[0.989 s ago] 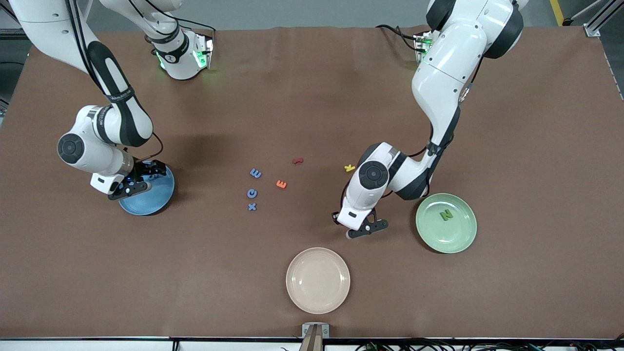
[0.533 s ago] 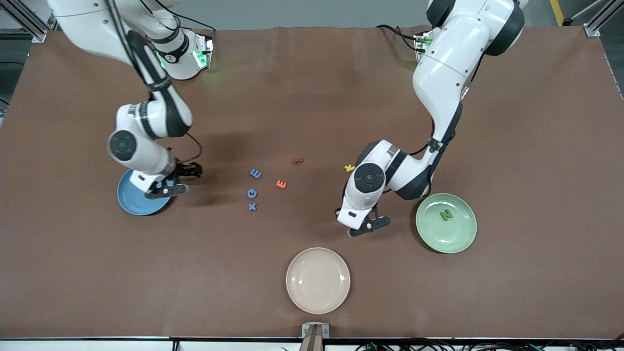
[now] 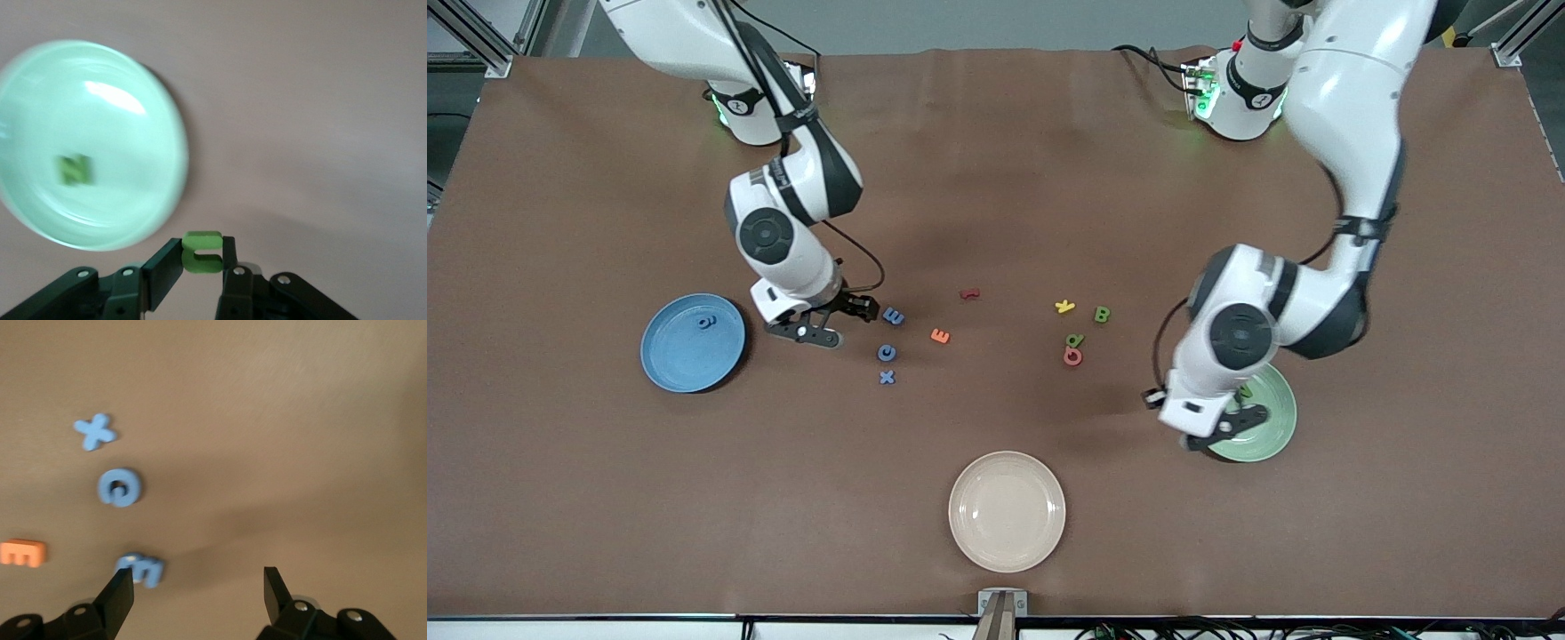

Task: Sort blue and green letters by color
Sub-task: 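Drop the green C on the green plate while the right gripper grasps the blue m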

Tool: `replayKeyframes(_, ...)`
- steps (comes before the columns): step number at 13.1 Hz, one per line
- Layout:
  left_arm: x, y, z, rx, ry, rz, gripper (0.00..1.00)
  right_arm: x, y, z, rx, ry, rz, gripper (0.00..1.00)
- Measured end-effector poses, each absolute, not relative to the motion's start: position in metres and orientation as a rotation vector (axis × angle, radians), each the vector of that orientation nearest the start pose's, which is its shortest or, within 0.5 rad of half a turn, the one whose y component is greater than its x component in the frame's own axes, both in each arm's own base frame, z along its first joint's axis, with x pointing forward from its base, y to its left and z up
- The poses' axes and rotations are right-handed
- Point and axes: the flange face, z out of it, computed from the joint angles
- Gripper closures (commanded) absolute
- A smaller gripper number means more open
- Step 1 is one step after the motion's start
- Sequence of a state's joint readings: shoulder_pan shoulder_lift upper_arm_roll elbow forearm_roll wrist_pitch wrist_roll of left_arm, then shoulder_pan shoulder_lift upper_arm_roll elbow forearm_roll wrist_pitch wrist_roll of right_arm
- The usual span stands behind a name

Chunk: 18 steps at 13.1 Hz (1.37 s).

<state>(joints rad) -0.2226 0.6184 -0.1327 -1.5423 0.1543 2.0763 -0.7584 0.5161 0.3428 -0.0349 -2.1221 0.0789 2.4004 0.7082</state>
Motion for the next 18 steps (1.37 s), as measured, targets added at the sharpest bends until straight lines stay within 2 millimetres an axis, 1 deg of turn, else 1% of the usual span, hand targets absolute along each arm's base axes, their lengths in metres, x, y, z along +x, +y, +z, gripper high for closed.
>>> replayKeyframes(1,0.657,-0.191,0.282,-3.002,-0.505,0.088,0.98,0.501,0.276,0.240,-3.108,0.487,0.120,0.14)
replayKeyframes(2,0.655,-0.165,0.276,-3.000,-0.496,0.111,0.97,0.498,0.285,0.236,-3.103,0.531,0.123,0.14)
replayKeyframes(3,0.652,-0.143,0.264,-3.004,-0.495,0.118,0.96,0.495,0.295,0.231,-3.087,0.580,0.121,0.14)
replayKeyframes(4,0.648,-0.127,0.250,-3.013,-0.491,0.110,0.96,0.493,0.303,0.224,-3.075,0.608,0.114,0.14)
replayKeyframes(6,0.637,-0.107,0.224,-3.012,-0.474,0.087,0.96,0.488,0.315,0.205,-3.063,0.641,0.102,0.14)
replayKeyframes(8,0.633,-0.094,0.213,-3.005,-0.473,0.083,0.94,0.484,0.320,0.188,-3.063,0.654,0.096,0.16)
replayKeyframes(10,0.633,-0.093,0.210,-3.005,-0.471,0.082,0.92,0.483,0.322,0.179,-3.066,0.657,0.096,0.20)
replayKeyframes(13,0.633,-0.097,0.209,-3.016,-0.462,0.066,0.90,0.486,0.322,0.177,-3.064,0.662,0.093,0.34)
replayKeyframes(14,0.634,-0.098,0.209,-3.022,-0.461,0.054,0.86,0.486,0.322,0.177,-3.064,0.662,0.093,0.39)
replayKeyframes(15,0.635,-0.099,0.208,-3.027,-0.460,0.043,0.73,0.486,0.322,0.177,-3.064,0.662,0.093,0.43)
replayKeyframes(16,0.635,-0.100,0.206,-3.031,-0.459,0.037,0.24,0.486,0.322,0.177,-3.064,0.664,0.093,0.48)
replayKeyframes(17,0.636,-0.101,0.203,-3.033,-0.458,0.034,0.00,0.486,0.322,0.177,-3.064,0.664,0.093,0.52)
replayKeyframes(18,0.636,-0.101,0.203,-3.036,-0.458,0.028,0.00,0.486,0.322,0.177,-3.064,0.666,0.093,0.56)
